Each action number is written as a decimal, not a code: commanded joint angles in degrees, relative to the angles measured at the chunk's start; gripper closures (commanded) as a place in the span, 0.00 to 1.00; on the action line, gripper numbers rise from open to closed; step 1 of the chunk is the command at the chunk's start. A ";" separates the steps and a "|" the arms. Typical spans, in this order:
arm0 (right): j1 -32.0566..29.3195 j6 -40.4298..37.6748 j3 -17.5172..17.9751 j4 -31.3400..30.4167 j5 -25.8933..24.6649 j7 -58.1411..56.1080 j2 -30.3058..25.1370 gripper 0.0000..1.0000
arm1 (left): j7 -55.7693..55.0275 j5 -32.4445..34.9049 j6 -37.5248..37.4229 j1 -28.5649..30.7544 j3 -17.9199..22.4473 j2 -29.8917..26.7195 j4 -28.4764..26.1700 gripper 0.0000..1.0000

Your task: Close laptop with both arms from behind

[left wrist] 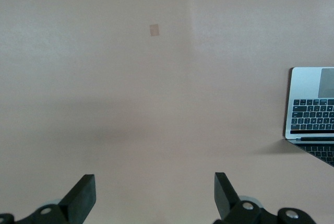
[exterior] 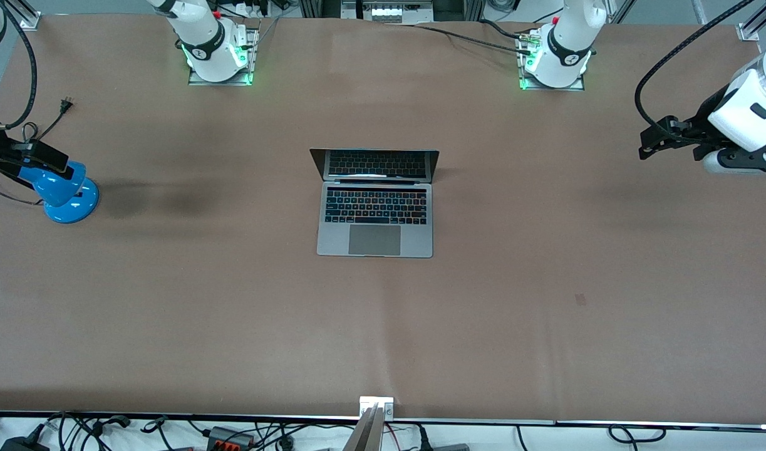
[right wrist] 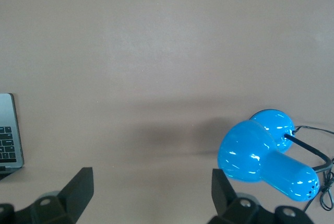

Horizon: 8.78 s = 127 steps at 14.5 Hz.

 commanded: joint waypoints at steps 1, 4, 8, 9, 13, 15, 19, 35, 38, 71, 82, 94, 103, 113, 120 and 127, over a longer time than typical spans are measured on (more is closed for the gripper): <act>0.24 -1.16 0.40 1.46 0.30 -0.86 0.03 0.00 | 0.19 0.40 -0.62 0.11 0.24 1.04 0.08 0.00; 0.15 -1.25 0.32 2.17 0.39 -0.86 0.12 0.00 | 0.28 0.48 -0.54 0.37 0.24 2.27 0.08 0.00; -0.20 -2.48 0.23 2.00 0.83 -0.86 0.38 0.00 | 0.80 1.19 -0.45 0.29 0.24 6.31 3.33 0.00; -0.20 -2.74 0.23 1.82 0.83 -0.86 0.38 0.00 | 0.80 1.10 -0.45 0.29 0.24 7.45 4.81 0.00; 1.03 -5.91 0.32 1.29 3.01 -0.42 0.82 0.00 | 1.06 1.10 -3.69 0.46 0.24 8.87 6.32 0.65; 1.29 -6.00 0.23 1.29 5.83 0.37 0.73 0.56 | 1.15 1.10 -5.71 0.81 0.24 8.87 6.32 0.88; 4.36 -6.70 0.32 1.29 5.93 1.94 1.70 1.00 | 1.33 0.57 -7.74 0.90 0.16 8.78 6.06 0.99; 23.70 -6.47 0.85 -11.33 21.65 8.02 6.72 1.00 | -3.14 -6.89 -10.03 0.29 -13.45 2.19 -4.39 0.99; 26.07 6.52 0.85 -24.85 26.22 8.02 1.03 1.00 | -9.45 -7.43 -7.85 0.20 -20.47 2.28 -6.33 0.99; 37.24 27.58 0.23 -23.41 34.75 14.61 12.59 1.00 | -24.51 -0.84 38.38 -1.47 -39.04 19.05 -20.13 0.99; 34.52 27.40 0.14 -15.59 34.58 14.26 21.64 1.00 | -23.63 7.68 48.40 -0.15 -37.11 23.89 -19.17 0.99; 33.82 27.66 0.14 -7.41 34.14 14.70 32.45 1.00 | -24.42 17.35 55.97 -0.33 -34.48 34.26 -13.46 0.99; 33.81 29.33 0.06 -4.24 34.05 14.96 37.21 1.00 | -24.42 18.94 67.40 -3.92 -29.30 42.00 -12.66 0.99; 34.25 33.20 0.14 -4.24 34.40 14.96 38.88 1.00 | -24.42 18.94 70.04 -7.10 -25.42 42.88 -12.57 0.99; 33.90 32.15 -0.03 -4.33 33.96 14.44 35.99 1.00 | -23.99 19.03 57.07 -6.13 -26.21 33.76 -12.66 0.99; 32.93 18.37 -6.96 -4.24 33.70 13.99 25.71 1.00 | -22.84 18.42 22.36 -5.95 -29.28 21.53 -8.02 0.84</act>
